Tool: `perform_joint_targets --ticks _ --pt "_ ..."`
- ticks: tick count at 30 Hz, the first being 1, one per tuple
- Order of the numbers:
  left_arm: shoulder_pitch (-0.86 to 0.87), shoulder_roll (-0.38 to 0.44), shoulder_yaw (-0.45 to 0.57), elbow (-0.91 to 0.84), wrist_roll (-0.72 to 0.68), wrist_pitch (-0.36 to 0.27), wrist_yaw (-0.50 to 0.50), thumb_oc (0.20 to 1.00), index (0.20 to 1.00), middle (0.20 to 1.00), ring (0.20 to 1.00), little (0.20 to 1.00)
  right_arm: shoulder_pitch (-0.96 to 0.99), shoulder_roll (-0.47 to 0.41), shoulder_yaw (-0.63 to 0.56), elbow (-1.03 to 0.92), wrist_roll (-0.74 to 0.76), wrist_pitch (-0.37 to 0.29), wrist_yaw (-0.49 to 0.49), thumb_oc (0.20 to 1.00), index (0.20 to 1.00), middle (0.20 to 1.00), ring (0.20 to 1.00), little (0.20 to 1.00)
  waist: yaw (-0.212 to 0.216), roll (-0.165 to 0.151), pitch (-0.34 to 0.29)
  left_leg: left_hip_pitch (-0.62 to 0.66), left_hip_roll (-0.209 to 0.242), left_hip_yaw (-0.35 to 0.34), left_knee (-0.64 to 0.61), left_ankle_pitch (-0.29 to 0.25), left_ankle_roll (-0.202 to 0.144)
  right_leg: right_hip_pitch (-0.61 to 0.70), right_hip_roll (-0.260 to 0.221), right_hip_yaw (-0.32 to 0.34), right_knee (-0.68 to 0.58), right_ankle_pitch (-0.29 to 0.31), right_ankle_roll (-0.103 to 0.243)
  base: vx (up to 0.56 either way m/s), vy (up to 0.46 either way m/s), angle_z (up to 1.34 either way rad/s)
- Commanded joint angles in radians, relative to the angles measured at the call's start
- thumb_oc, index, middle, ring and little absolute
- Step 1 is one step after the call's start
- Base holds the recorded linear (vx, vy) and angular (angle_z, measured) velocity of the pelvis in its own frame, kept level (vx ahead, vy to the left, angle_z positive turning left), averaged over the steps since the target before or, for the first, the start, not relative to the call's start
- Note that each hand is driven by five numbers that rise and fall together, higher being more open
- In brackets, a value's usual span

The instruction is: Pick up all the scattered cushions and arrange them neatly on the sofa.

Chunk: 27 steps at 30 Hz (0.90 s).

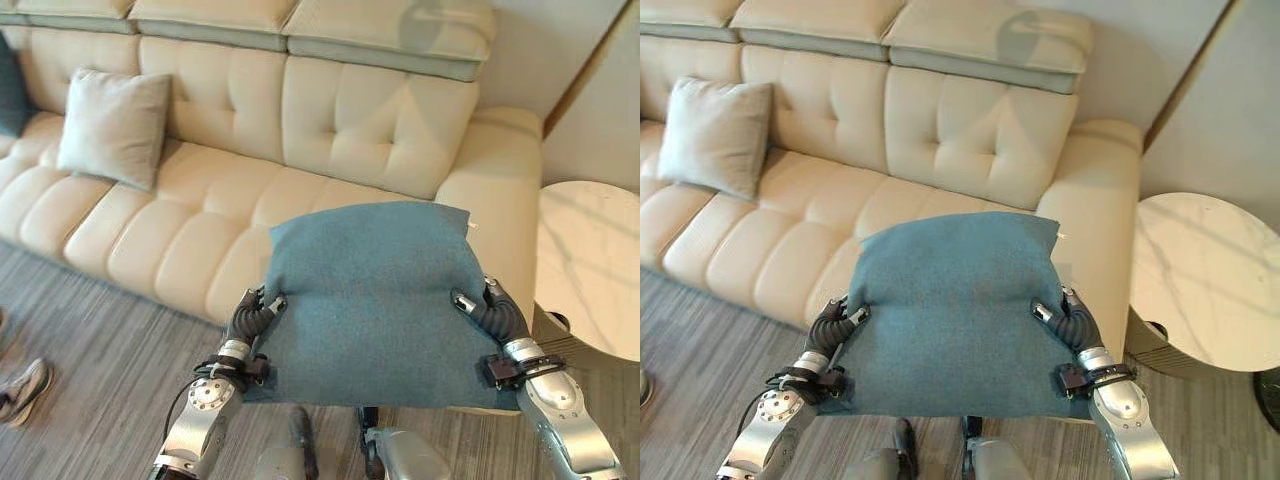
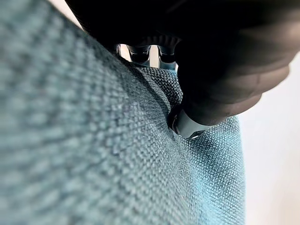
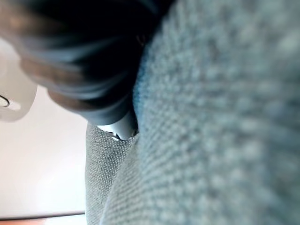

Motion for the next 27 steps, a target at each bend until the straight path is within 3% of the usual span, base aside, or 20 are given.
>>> perform_joint_targets --ticks 1,3,7,8,11,14,17,21,27 --pt "-0.048 0.005 0.000 -0.142 -0.006 -0.093 -0.020 0.200 0.200 0.200 0.200 0.200 -0.071 0.019 0.007 -0.094 -0.013 -0.111 0.001 0.200 0.200 0.200 0.200 0.200 0.027 -0.023 -0.039 -0.032 0.003 -0.016 0.008 0.115 -0.007 0.042 -0.074 0.078 0.056 -0.129 0.128 0.31 0.341 -0.81" --pt "-0.045 0.002 -0.003 -0.139 -0.003 -0.088 -0.028 0.200 0.200 0.200 0.200 0.200 -0.068 0.024 0.011 -0.088 -0.027 -0.107 0.013 0.200 0.200 0.200 0.200 0.200 0.028 -0.009 -0.056 0.016 0.010 -0.011 -0.038 0.103 0.001 0.053 -0.081 0.112 0.066 -0.140 0.143 0.39 0.439 -0.93" --pt "-0.039 0.019 0.007 -0.134 0.006 -0.085 -0.032 0.200 0.200 0.200 0.200 0.200 -0.079 0.045 0.026 -0.072 -0.058 -0.092 0.023 0.200 0.200 0.200 0.200 0.200 0.032 -0.018 -0.075 0.067 0.000 0.047 -0.055 0.090 0.032 0.034 -0.112 0.156 0.120 -0.120 0.172 0.24 0.316 -1.05" --pt "-0.041 0.043 0.025 -0.135 0.006 -0.086 -0.025 0.200 0.200 0.200 0.200 0.200 -0.110 0.066 0.047 -0.064 -0.060 -0.088 0.026 0.200 0.200 0.200 0.200 0.200 0.042 -0.026 -0.069 0.115 -0.005 0.110 -0.080 0.080 0.055 -0.013 -0.135 0.140 0.206 -0.083 0.196 0.09 0.301 -0.62" --pt "-0.046 0.058 0.045 -0.128 0.006 -0.095 -0.010 0.200 0.200 0.200 0.200 0.200 -0.137 0.114 0.078 -0.061 -0.033 -0.094 0.029 0.200 0.200 0.200 0.200 0.200 0.058 -0.023 -0.070 0.166 -0.011 0.173 -0.118 0.075 0.071 -0.082 -0.160 0.041 0.283 -0.054 0.202 0.09 0.308 -1.13" --pt "-0.032 0.045 0.063 -0.120 0.002 -0.100 -0.001 0.200 0.200 0.200 0.200 0.200 -0.157 0.126 0.089 -0.052 -0.009 -0.100 0.031 0.200 0.200 0.200 0.200 0.200 0.059 -0.021 -0.074 0.217 -0.049 0.195 -0.159 0.067 0.080 -0.104 -0.110 -0.003 0.205 -0.063 0.187 0.10 0.193 -0.57" --pt "-0.018 0.028 0.078 -0.110 -0.003 -0.105 0.003 0.200 0.200 0.200 0.200 0.200 -0.183 0.130 0.097 -0.043 0.007 -0.107 0.027 0.200 0.200 0.200 0.200 0.200 0.064 -0.021 -0.072 0.247 -0.085 0.203 -0.173 0.047 0.087 -0.133 -0.076 -0.051 0.071 -0.022 0.176 0.09 0.097 -0.21" --pt "-0.035 0.017 0.076 -0.094 0.012 -0.114 0.011 0.200 0.200 0.200 0.200 0.200 -0.197 0.130 0.097 -0.044 0.009 -0.113 0.012 0.200 0.200 0.200 0.200 0.200 0.066 -0.021 -0.062 0.235 -0.116 0.172 -0.147 0.026 0.100 -0.118 -0.069 -0.007 0.020 0.002 0.178 0.06 0.037 0.20" --pt "-0.111 0.034 0.074 -0.061 0.031 -0.144 0.081 0.200 0.200 0.200 0.200 0.200 -0.311 0.150 0.153 -0.013 0.010 -0.136 -0.045 0.200 0.200 0.200 0.200 0.200 0.093 0.004 -0.061 0.174 -0.129 0.168 -0.143 0.027 0.102 -0.131 -0.096 -0.038 -0.025 0.033 0.180 -0.01 0.005 0.16"
